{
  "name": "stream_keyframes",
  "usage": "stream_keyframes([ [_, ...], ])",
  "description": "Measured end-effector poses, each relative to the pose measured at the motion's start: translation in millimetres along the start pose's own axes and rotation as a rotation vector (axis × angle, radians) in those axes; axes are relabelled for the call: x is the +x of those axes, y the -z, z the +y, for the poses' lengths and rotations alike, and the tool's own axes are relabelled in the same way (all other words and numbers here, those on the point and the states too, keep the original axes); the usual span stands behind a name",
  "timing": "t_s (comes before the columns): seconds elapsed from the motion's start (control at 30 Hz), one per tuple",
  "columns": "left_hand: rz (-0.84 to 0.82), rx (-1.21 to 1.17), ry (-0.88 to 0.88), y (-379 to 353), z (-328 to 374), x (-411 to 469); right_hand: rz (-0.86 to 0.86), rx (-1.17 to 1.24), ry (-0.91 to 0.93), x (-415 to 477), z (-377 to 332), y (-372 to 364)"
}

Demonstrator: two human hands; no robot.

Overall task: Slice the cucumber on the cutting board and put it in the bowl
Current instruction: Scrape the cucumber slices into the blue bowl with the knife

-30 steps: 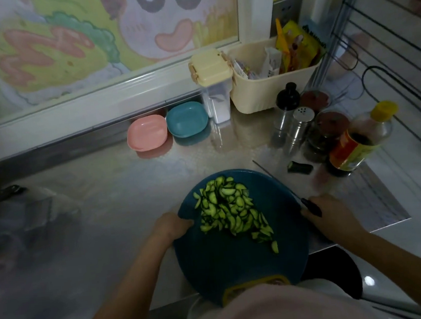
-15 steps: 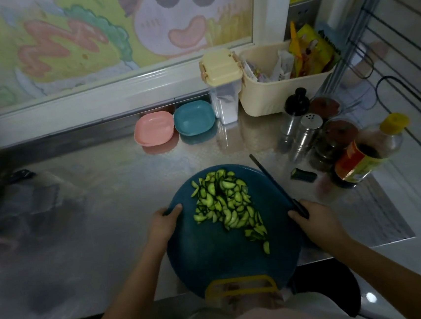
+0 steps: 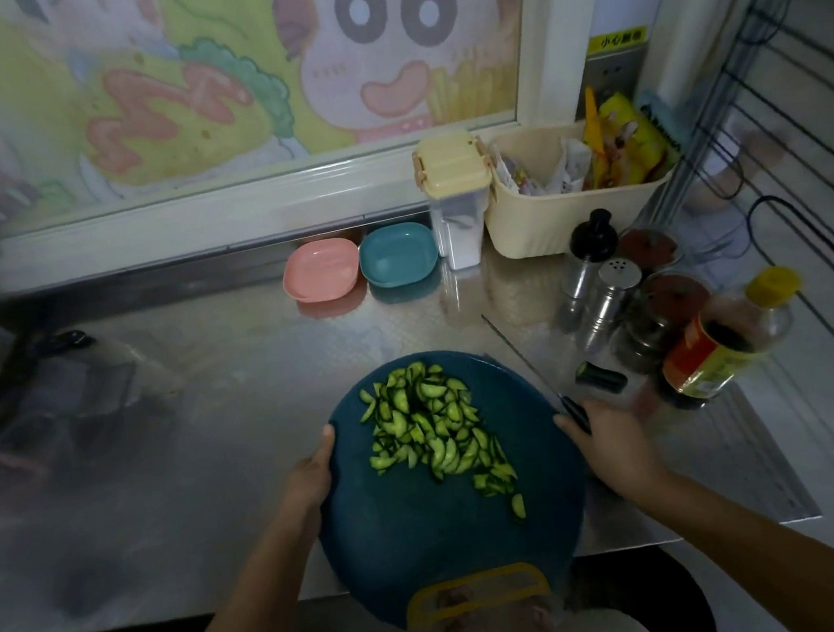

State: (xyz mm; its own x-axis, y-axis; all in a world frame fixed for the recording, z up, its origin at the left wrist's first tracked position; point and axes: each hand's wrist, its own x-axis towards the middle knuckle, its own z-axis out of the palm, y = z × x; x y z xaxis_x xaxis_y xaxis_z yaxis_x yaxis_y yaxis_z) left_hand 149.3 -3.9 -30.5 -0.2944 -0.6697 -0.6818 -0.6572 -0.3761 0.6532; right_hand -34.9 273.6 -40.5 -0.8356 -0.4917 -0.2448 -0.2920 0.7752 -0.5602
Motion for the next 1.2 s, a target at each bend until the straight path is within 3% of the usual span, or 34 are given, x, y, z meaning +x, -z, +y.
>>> stream_keyframes([
  [0.13, 0.028, -0.004, 0.004, 17.0, -5.6, 9.7, 0.115, -0.202, -0.034, 6.5, 0.2, -5.9],
  [0.27, 0.032, -0.031, 0.015, 33.0, -22.0, 28.9, 0.18, -0.403, 0.048, 15.9, -1.8, -10.1],
  [0.4, 0.005, -0.154, 0.038, 50.7, -43.3, 65.5, 0.125, -0.384, -0.006, 22.7, 0.9, -13.2],
  [0.57, -0.003, -0.273, 0.067, 36.7, 17.0, 4.5, 0.052, -0.373, -0.094, 29.5, 7.4, -10.0],
  [0.7, -0.049, -0.324, 0.041, 52.7, 41.7, 15.8, 0.034, -0.505, -0.065, 37.6, -11.0, -3.0],
  [0.77, -0.042, -0.331, 0.02, 67.3, 54.9, 26.3, 0.023, -0.461, -0.01, 48.2, -31.2, 2.6],
  [1.0, -0.023, -0.335, -0.019, 112.0, 115.8, 56.3, -0.069, 0.022, 0.153, 150.3, -124.5, 15.0],
  [1.1, -0.013, -0.342, -0.069, 121.0, 136.7, 69.5, -0.027, -0.09, 0.299, 195.6, -150.8, 4.4],
  [1.2, -0.004, -0.34, -0.095, 129.4, 150.4, 85.7, -0.115, -0.12, 0.353, 228.8, -164.0, -15.5],
])
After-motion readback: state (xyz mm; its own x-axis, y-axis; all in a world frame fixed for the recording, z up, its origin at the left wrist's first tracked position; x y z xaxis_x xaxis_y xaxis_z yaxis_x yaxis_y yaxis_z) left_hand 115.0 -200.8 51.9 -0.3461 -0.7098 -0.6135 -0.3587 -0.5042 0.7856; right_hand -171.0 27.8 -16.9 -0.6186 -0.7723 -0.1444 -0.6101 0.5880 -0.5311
